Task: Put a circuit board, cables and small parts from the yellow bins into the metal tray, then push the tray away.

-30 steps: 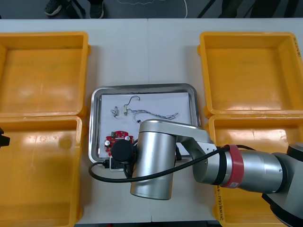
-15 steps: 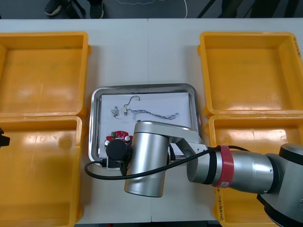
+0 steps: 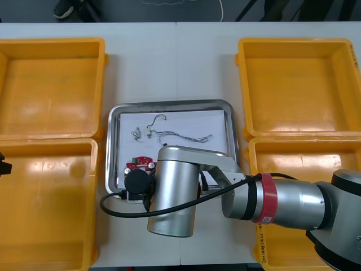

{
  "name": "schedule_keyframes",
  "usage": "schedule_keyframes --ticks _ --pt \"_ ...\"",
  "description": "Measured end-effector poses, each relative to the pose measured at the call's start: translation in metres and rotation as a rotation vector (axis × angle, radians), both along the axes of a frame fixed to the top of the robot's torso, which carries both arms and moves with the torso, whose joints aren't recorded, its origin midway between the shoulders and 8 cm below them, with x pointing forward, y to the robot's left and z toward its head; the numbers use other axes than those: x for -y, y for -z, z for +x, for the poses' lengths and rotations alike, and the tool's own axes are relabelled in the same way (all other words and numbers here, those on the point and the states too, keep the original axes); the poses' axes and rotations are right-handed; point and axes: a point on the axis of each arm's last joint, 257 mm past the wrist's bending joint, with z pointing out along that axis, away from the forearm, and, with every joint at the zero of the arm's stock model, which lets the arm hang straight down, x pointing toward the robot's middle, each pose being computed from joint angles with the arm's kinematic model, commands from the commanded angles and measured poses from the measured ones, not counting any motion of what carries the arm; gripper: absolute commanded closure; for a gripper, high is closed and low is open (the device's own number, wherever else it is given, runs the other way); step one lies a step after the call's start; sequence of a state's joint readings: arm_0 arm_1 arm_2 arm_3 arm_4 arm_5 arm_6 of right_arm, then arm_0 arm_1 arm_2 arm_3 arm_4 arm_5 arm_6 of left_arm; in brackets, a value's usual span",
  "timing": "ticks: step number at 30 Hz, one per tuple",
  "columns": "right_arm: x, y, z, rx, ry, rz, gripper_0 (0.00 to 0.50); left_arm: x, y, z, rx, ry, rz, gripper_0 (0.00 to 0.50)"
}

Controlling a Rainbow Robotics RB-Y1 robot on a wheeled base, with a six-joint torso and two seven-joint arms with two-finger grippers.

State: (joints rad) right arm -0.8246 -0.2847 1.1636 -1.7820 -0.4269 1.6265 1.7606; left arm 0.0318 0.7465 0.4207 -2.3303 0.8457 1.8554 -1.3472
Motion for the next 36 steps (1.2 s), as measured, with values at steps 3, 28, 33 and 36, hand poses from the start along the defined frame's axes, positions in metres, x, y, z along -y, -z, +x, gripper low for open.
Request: schedule_keyframes --ticks 3,28,33,36 --pt "0.0 -0.002 0.002 0.008 -0.001 -0.001 0.5 0.0 0.0 0.0 0.0 0.0 0.0 0.0" --pt "0.001 -0.036 0.062 0.112 0.018 -0.049 0.5 0.0 0.0 0.0 0.0 0.0 0.0 0.0" --pt "0.002 -0.043 0.082 0.135 -0.006 -0.075 0.5 0.0 0.0 0.0 0.0 0.0 0.0 0.0" --pt "0.002 -0.047 0.092 0.137 0.005 -0.071 0.5 0.0 0.0 0.0 0.0 0.0 0.0 0.0"
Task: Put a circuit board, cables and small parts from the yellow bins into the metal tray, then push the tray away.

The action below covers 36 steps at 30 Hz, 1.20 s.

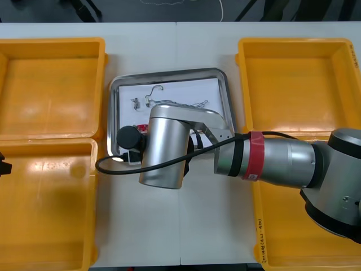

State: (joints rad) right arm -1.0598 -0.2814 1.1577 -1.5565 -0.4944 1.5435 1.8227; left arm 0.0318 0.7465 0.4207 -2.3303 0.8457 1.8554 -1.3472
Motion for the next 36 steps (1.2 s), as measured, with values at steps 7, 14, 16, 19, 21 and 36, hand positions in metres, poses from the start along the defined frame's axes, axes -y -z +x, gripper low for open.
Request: schedule_keyframes --ticks 7,14,16,19,21,36 --pt "0.003 -0.014 0.027 0.025 0.038 0.018 0.5 0.0 0.0 0.0 0.0 0.0 0.0 0.0" --pt "0.007 -0.028 0.049 0.055 0.034 0.0 0.5 0.0 0.0 0.0 0.0 0.0 0.0 0.0" --pt "0.007 -0.032 0.053 0.061 0.035 0.001 0.5 0.0 0.0 0.0 0.0 0.0 0.0 0.0" --pt "0.007 -0.037 0.06 0.07 0.042 0.014 0.5 0.0 0.0 0.0 0.0 0.0 0.0 0.0" --pt "0.006 -0.04 0.064 0.078 0.043 0.019 0.5 0.0 0.0 0.0 0.0 0.0 0.0 0.0" --pt "0.004 -0.054 0.092 0.088 0.082 0.084 0.5 0.0 0.0 0.0 0.0 0.0 0.0 0.0"
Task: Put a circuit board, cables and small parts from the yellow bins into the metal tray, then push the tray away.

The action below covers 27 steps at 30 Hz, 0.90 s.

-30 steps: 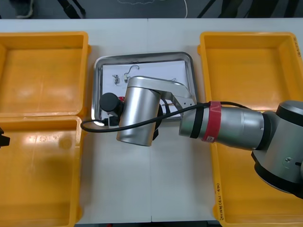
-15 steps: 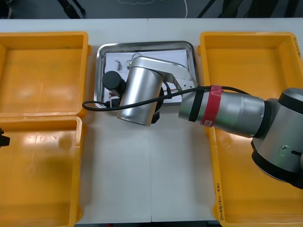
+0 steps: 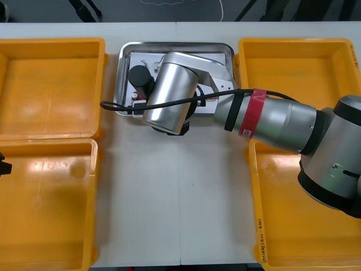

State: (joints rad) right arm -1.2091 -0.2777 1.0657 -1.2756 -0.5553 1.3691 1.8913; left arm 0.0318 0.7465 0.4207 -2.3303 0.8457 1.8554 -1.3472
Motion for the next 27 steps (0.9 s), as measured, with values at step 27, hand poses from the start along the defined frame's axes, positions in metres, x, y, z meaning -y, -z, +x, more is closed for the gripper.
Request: schedule_keyframes --ticks 27 --pt "-0.005 -0.024 0.047 0.137 -0.048 0.03 0.5 0.0 0.0 0.0 0.0 0.0 0.0 0.0"
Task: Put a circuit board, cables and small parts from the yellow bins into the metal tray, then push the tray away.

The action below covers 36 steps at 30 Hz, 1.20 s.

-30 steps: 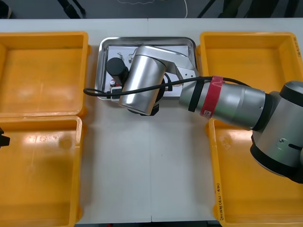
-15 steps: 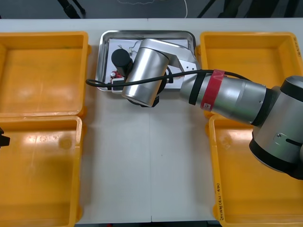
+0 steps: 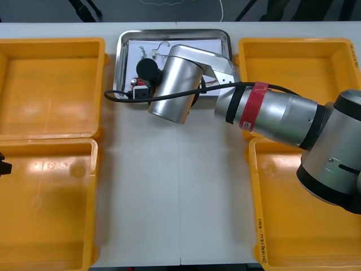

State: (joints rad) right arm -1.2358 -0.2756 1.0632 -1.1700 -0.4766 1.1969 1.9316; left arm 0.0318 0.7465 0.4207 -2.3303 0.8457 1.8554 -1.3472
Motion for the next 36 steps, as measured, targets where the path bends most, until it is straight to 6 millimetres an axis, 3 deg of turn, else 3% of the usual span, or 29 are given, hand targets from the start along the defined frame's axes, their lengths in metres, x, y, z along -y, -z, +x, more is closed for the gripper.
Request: schedule_keyframes --ticks 16,36 --pt "0.007 -0.003 0.019 0.024 0.011 0.014 0.5 0.0 0.0 0.0 0.0 0.0 0.0 0.0" --pt "0.0 -0.002 0.034 0.047 0.022 0.032 0.5 0.0 0.0 0.0 0.0 0.0 0.0 0.0"
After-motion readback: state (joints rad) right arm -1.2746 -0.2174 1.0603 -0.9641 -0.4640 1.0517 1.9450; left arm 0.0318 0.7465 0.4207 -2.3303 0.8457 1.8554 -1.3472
